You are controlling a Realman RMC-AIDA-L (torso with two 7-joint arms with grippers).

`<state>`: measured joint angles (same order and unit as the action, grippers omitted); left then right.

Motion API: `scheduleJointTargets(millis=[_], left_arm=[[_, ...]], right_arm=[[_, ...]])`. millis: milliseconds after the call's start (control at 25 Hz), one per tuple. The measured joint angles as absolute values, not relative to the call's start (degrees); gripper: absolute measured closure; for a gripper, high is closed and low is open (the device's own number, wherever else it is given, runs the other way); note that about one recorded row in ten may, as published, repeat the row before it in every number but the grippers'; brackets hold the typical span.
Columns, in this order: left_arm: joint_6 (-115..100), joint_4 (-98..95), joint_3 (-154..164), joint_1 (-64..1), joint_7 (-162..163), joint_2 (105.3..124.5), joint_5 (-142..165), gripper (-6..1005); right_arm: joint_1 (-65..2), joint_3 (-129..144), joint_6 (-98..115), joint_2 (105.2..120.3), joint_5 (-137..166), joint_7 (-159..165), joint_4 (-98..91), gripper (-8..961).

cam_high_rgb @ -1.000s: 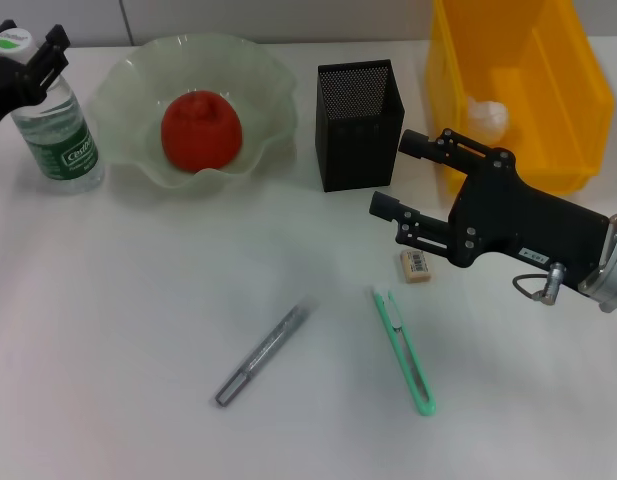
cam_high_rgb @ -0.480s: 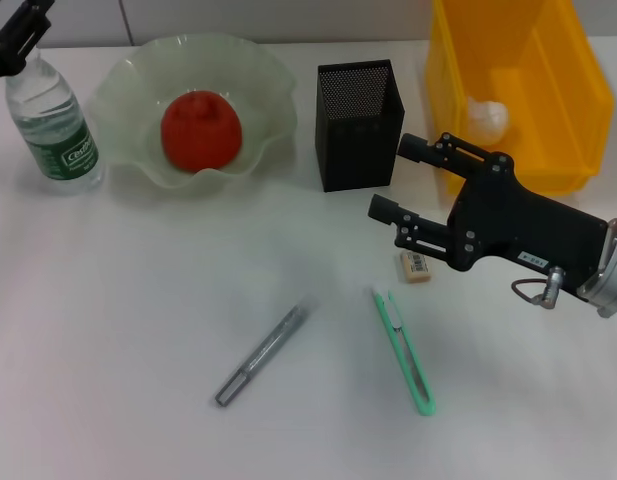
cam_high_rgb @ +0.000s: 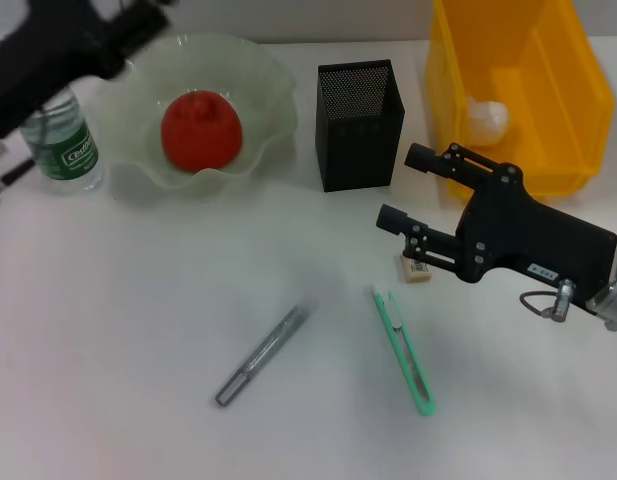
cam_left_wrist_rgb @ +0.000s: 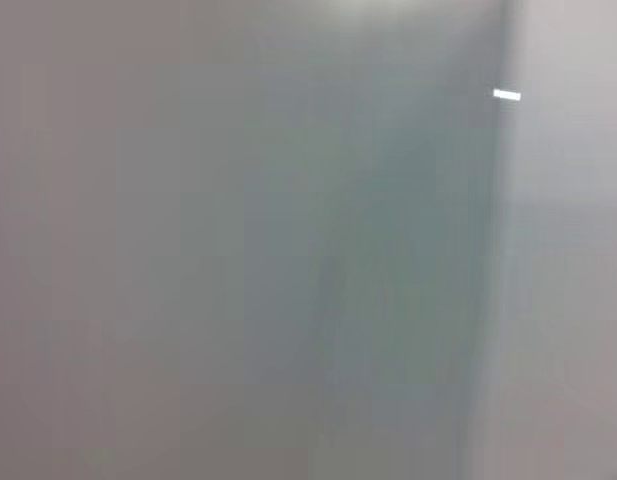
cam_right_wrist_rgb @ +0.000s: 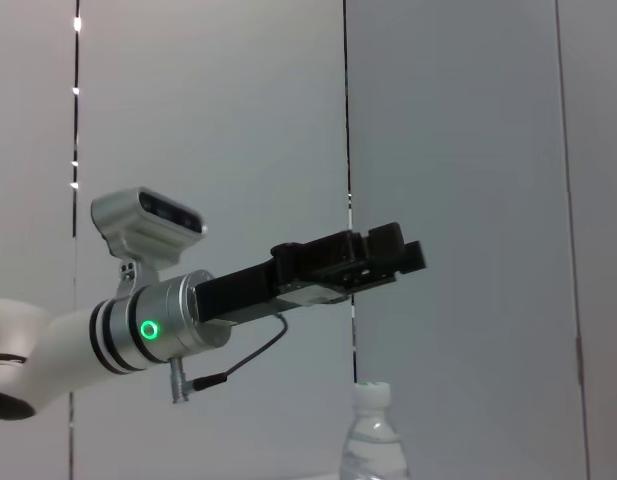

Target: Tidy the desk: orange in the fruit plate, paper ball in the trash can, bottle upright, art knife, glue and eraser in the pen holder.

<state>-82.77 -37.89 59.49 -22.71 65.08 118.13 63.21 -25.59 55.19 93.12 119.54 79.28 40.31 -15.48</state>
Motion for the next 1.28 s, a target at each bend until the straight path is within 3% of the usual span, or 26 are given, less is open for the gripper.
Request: scheduleJointTargets(millis=[560, 920, 1080, 1280], left_arm=[[-90.68, -42.97, 65.52, -24.37, 75.34, 117.47, 80.86, 371], [-90.24, -42.45, 64.58, -23.8, 75.89, 117.8, 84.56, 372], [-90.02, -42.38, 64.55, -23.39, 75.78, 117.77, 84.58, 372], [-88.91, -42.24, 64.58, -22.36, 73.93, 118.02, 84.62, 372]], right_arm=[[-18.38, 55.66, 99.05, 118.6, 83.89, 48.99, -20.02, 223], [-12.81, 49.93, 103.65, 118.98, 103.25, 82.44, -54.54, 224], [-16.41, 45.02, 111.1, 117.75, 109.6, 102.35, -66.42, 224], [-23.27, 39.76, 117.39, 114.86, 112.92, 118.68, -72.27, 224]])
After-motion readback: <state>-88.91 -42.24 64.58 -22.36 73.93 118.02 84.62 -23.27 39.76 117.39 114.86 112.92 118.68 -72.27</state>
